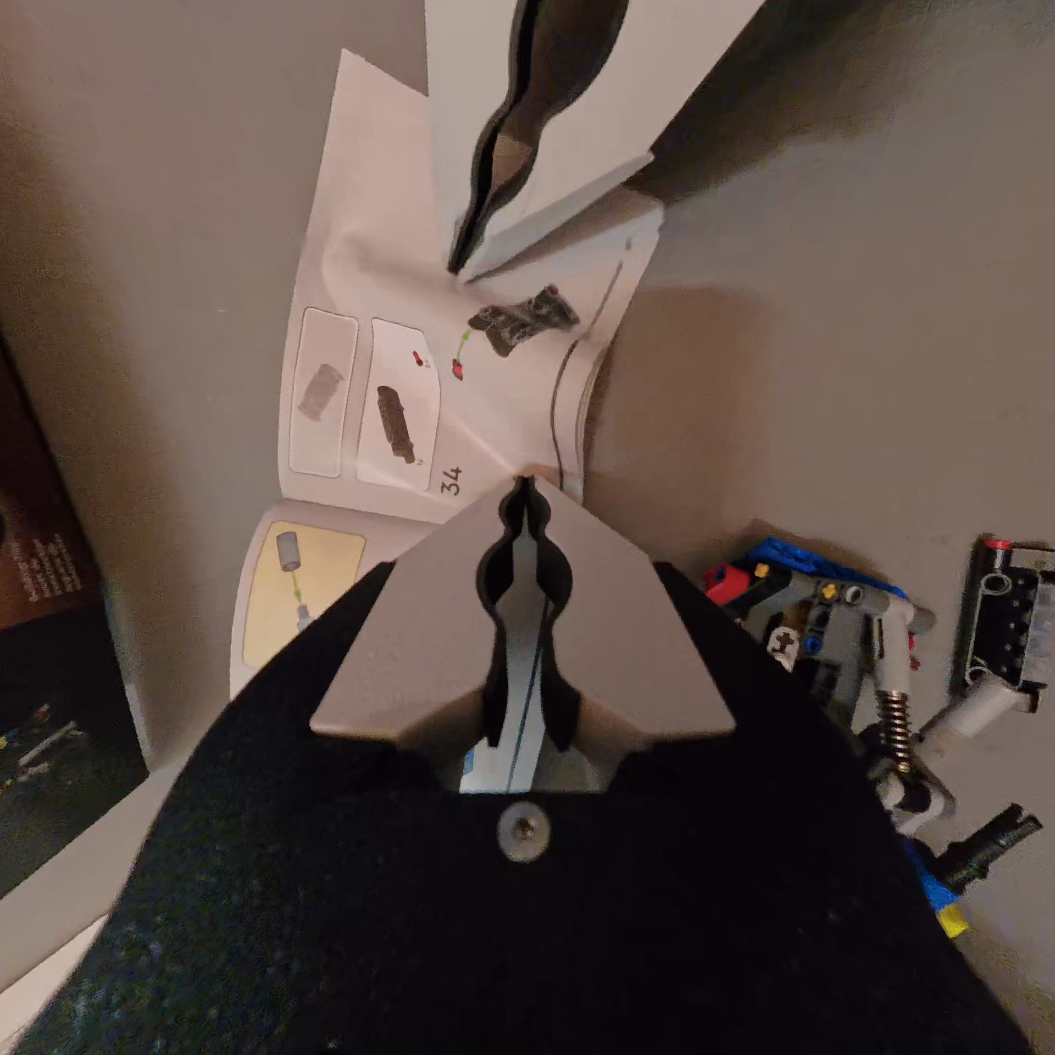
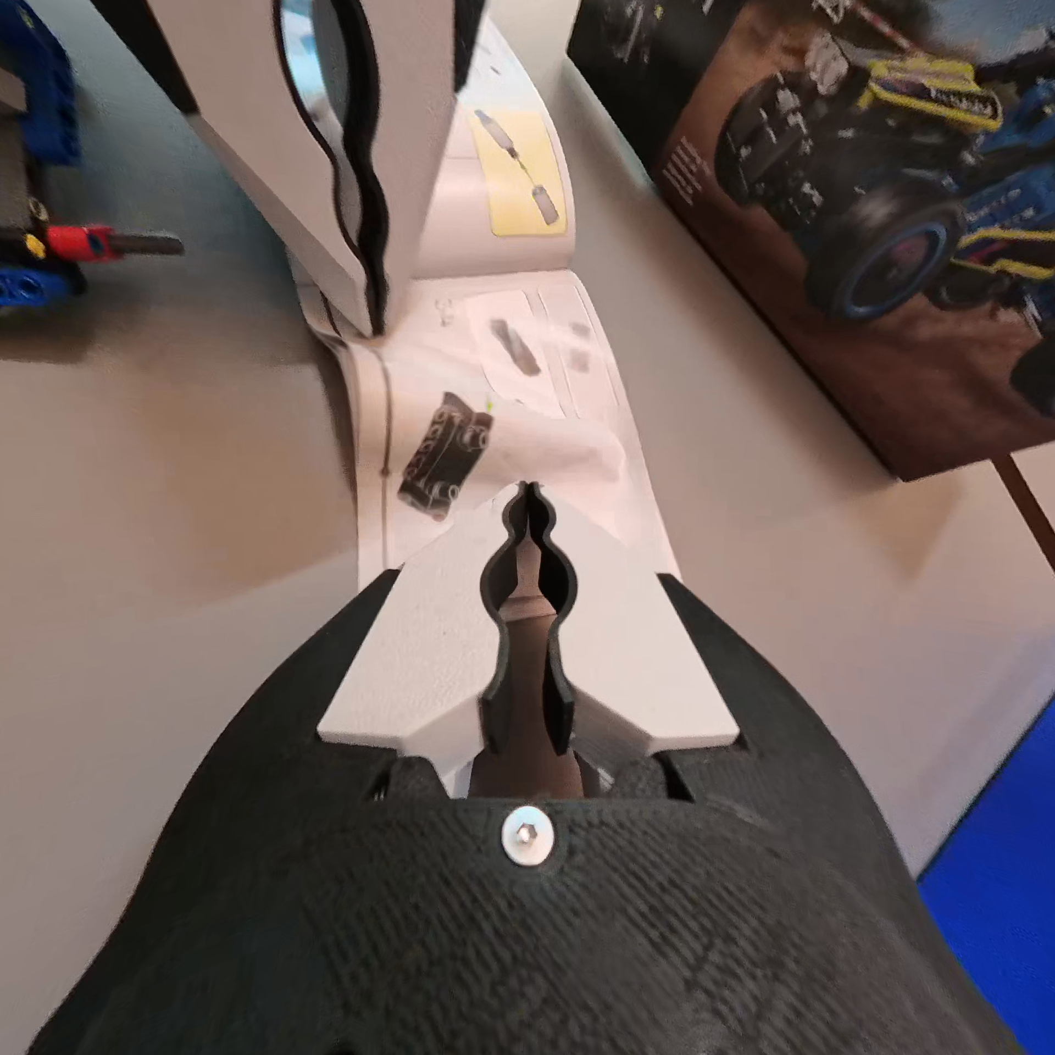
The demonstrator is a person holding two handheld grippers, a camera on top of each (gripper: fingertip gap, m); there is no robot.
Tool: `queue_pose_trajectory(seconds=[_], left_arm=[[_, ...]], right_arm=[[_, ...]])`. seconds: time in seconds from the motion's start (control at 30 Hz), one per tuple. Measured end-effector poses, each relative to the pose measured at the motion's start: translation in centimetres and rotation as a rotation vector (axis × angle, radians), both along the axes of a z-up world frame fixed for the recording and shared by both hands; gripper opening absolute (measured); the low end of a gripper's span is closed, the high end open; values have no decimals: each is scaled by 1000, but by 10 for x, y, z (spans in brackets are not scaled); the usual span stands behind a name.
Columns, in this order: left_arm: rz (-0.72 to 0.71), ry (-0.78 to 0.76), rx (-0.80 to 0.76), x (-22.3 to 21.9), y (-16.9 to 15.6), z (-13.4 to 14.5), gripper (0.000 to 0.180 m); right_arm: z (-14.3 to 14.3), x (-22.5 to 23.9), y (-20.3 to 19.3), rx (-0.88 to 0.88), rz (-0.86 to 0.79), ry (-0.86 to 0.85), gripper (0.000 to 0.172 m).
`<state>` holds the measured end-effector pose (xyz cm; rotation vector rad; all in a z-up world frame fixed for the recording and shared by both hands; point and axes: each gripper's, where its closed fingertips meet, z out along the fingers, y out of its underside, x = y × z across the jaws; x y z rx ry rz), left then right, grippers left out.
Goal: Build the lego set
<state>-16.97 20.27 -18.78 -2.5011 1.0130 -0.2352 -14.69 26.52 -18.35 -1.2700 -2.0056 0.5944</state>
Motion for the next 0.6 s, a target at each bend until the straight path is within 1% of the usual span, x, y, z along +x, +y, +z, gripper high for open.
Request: queue_pose_trajectory(seconds=[0.1, 0.13, 0.17, 0.2, 0.3, 0.37, 0.4, 0.47, 0.53, 0.57, 0.6], left_arm=[[24, -48, -13, 1, 1, 1, 2], [41, -66, -10, 1, 2, 2, 16], [42, -84, 1, 3, 2, 5, 38], [41, -94, 26, 4, 4, 10, 41], [9, -66, 126, 6, 8, 26, 42], [-48, -21, 186, 13, 10, 33, 42], [-85, 17, 200, 17, 10, 32, 39], [-174, 116, 173, 22, 5, 22, 37], [-234, 220, 151, 21, 5, 9, 25], [-263, 247, 136, 22, 3, 4, 23], [-282, 237, 131, 26, 3, 3, 19]], right_arm=[[0, -6, -6, -5, 9, 4, 0], [0, -7, -7, -20, 7, 9, 0], [0, -7, -8, -37, 8, 16, 0], [0, -8, -9, -47, 10, 26, 0], [0, -8, -9, -25, 10, 24, 0], [0, -8, -10, -40, 9, 25, 0], [0, -8, -10, -46, 11, 24, 0], [0, -8, -10, -49, 12, 24, 0], [0, -8, -10, -45, 11, 25, 0], [0, -8, -10, -43, 11, 25, 0], [0, -8, -10, -45, 10, 25, 0]])
